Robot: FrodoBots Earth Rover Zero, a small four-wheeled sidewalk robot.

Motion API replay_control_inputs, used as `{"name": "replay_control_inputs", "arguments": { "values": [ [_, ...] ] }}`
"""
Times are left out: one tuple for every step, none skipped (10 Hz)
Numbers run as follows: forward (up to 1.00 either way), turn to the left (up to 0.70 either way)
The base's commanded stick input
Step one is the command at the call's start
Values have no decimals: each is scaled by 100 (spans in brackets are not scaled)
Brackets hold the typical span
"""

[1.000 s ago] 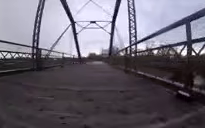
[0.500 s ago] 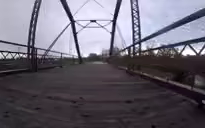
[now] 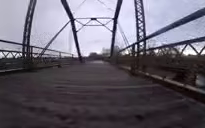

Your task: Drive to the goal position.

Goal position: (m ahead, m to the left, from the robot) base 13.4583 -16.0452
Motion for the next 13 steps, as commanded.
{"name": "replay_control_inputs", "arguments": {
  "values": [
    [100, 0],
    [100, 0],
    [100, 0],
    [100, 0],
    [100, 0],
    [100, 0],
    [100, 0],
    [100, 0],
    [100, 0],
    [100, 0],
    [100, 0],
    [100, 0],
    [100, 0]
  ]
}}
